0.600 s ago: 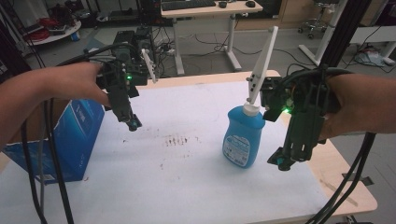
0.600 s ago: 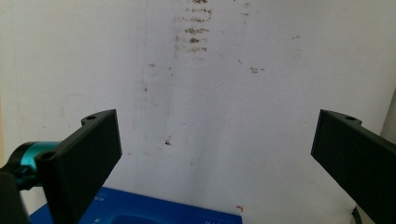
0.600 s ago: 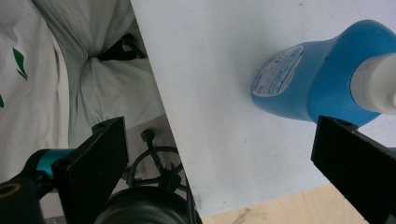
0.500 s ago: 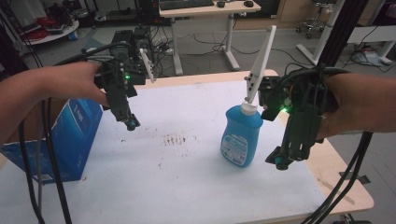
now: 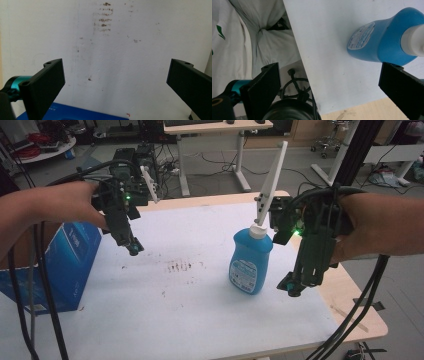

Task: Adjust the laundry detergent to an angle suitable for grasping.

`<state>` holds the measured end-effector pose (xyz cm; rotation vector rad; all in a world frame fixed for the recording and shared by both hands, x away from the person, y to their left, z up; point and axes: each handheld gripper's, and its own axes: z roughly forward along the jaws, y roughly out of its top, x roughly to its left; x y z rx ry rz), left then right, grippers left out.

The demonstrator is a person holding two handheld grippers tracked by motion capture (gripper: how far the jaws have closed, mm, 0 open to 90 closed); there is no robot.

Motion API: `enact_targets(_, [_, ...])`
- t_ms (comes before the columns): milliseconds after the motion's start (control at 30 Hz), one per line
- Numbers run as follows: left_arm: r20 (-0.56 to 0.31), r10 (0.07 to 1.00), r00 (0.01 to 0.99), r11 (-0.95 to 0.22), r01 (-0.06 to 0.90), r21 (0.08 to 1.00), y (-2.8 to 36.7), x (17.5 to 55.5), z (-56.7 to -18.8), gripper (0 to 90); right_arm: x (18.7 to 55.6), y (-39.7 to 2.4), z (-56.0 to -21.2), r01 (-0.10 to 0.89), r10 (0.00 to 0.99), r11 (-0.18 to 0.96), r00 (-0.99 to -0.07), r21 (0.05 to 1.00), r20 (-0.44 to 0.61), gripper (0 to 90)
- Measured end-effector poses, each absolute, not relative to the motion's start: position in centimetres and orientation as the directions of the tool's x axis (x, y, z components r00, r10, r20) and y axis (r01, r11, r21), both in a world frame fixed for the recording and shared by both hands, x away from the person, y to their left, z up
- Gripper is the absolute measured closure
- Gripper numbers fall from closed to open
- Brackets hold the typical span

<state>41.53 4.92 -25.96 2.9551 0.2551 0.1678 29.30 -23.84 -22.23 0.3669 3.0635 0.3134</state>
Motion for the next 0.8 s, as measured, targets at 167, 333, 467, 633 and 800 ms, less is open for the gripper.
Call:
enact_targets(167, [0.098, 0.183, 0.978, -0.97, 0.163, 0.183, 4.99, 41.58, -25.89, 1.7, 29.44, -23.71, -22.24, 0.222, 0.231, 0.952, -0.973, 0.209, -0.017, 3.6])
enact_targets(333, [0.097, 0.185, 0.978, -0.969, 0.165, 0.184, 5.18, 41.65, -26.0, 1.7, 29.41, -23.65, -22.24, 0.229, 0.237, 0.953, -0.971, 0.201, -0.017, 3.6])
enact_targets(467, [0.091, 0.187, 0.978, -0.969, 0.169, 0.179, 5.3, 41.69, -26.19, 1.7, 29.43, -23.67, -22.25, 0.227, 0.236, 0.952, -0.972, 0.203, -0.019, 3.6])
enact_targets(633, [0.093, 0.192, 0.977, -0.967, 0.172, 0.186, 5.32, 41.77, -26.22, 1.7, 29.36, -23.74, -22.24, 0.231, 0.241, 0.951, -0.97, 0.207, -0.022, 3.6])
enact_targets(800, [0.093, 0.187, 0.978, -0.968, 0.168, 0.187, 5.23, 41.7, -26.21, 1.7, 29.33, -23.89, -22.31, 0.232, 0.242, 0.95, -0.97, 0.21, -0.022, 3.6])
